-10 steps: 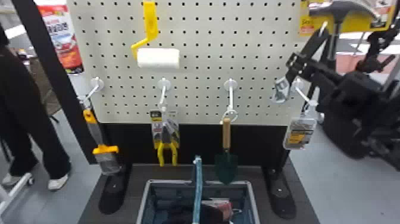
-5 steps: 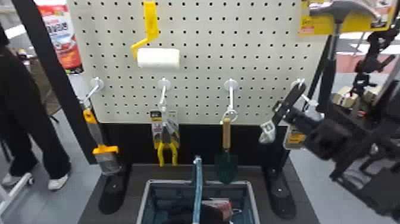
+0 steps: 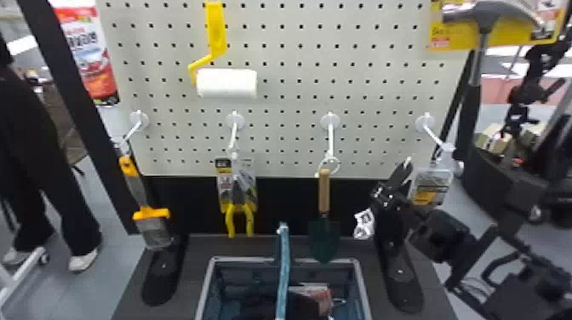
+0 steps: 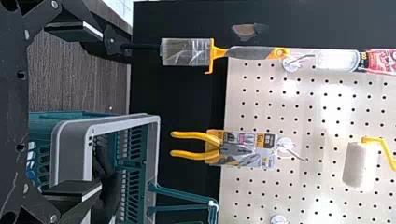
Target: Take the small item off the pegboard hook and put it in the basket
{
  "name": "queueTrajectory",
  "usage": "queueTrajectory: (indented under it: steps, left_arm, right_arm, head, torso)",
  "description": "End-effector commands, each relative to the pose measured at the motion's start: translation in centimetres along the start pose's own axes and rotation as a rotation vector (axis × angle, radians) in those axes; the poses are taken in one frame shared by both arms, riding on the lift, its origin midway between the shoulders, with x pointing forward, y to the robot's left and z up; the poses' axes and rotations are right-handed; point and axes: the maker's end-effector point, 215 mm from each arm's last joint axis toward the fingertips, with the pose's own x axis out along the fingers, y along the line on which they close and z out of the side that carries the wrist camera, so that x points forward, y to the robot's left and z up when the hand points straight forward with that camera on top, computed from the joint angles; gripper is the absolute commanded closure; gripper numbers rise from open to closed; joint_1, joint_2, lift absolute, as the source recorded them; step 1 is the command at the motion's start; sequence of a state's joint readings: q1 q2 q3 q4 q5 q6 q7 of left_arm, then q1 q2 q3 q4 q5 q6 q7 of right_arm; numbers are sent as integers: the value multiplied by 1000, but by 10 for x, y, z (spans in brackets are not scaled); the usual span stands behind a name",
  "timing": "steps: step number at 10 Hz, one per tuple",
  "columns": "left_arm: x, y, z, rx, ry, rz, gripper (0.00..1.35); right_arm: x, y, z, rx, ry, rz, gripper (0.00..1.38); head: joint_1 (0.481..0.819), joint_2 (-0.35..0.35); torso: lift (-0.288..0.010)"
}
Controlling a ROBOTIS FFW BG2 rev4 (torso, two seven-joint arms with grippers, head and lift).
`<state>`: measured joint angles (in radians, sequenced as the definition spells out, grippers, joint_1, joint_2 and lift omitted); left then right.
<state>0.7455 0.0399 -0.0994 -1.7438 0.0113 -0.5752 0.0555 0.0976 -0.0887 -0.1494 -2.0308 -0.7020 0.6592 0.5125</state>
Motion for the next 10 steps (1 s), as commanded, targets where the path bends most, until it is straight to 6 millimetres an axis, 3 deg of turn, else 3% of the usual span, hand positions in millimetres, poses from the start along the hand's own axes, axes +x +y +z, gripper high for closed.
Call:
queueTrajectory:
  steps: [1,6,10]
  left_arm:
    - [0,-1,-1,-1,2,0,176]
    - [1,-2,-2,-6,4,-2,176]
    - [0,-2,-3,-7,7,-1,176]
  right_arm:
    - [-4,-8,-20,35,10,-17,1150]
    - [-8,-13,-76,132,65,-27,1148]
    - [0,3,-120,201,141,16,1148]
  head:
    - [549,0]
    - [549,0]
    - [549,0]
  torso:
    - [-100]
    - [-100]
    - [-100]
